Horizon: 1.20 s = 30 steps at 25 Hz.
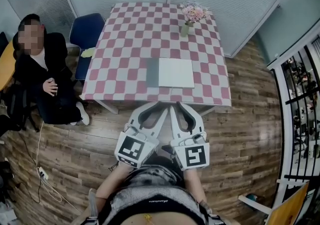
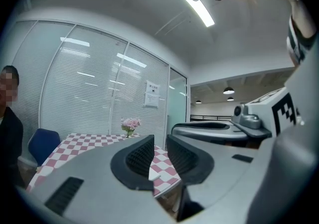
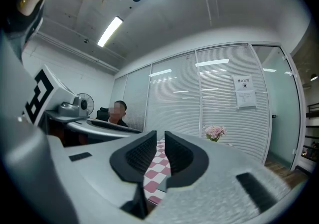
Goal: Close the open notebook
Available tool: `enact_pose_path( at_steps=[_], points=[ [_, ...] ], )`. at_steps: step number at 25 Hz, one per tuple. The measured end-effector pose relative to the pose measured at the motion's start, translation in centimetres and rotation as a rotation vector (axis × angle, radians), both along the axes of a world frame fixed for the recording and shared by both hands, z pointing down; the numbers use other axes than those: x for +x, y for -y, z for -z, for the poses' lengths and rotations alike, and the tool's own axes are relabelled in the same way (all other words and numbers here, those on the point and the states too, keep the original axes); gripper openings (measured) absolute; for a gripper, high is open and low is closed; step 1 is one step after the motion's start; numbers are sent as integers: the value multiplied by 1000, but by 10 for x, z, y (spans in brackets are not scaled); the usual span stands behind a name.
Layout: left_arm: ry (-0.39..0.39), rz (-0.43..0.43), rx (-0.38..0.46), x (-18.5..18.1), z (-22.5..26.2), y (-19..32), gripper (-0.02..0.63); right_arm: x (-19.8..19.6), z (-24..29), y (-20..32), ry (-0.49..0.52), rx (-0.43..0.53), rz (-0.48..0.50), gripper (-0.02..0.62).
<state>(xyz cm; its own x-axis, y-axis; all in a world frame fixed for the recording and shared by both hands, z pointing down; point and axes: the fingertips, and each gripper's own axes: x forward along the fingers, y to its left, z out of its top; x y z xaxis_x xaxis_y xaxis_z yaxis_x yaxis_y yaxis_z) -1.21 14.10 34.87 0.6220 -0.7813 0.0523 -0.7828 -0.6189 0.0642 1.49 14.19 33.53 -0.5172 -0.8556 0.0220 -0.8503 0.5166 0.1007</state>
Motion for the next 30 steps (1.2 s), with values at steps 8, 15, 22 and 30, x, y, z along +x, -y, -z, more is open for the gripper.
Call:
enact_pose_path(
  at_steps=[8, 15, 22, 30],
  points=[
    [-25, -30, 1, -4, -6, 32, 63, -2, -6, 31, -13, 0, -39, 52],
    [-34, -28, -27, -20, -10, 71, 63, -14, -14, 70, -32, -24, -48, 52],
    [-43, -45, -30, -29, -19, 114, 63, -26, -22, 113, -51, -37, -60, 52],
    [-44, -78, -48, -37, -29, 158, 63, -34, -28, 156, -55, -60, -95, 52]
  ],
)
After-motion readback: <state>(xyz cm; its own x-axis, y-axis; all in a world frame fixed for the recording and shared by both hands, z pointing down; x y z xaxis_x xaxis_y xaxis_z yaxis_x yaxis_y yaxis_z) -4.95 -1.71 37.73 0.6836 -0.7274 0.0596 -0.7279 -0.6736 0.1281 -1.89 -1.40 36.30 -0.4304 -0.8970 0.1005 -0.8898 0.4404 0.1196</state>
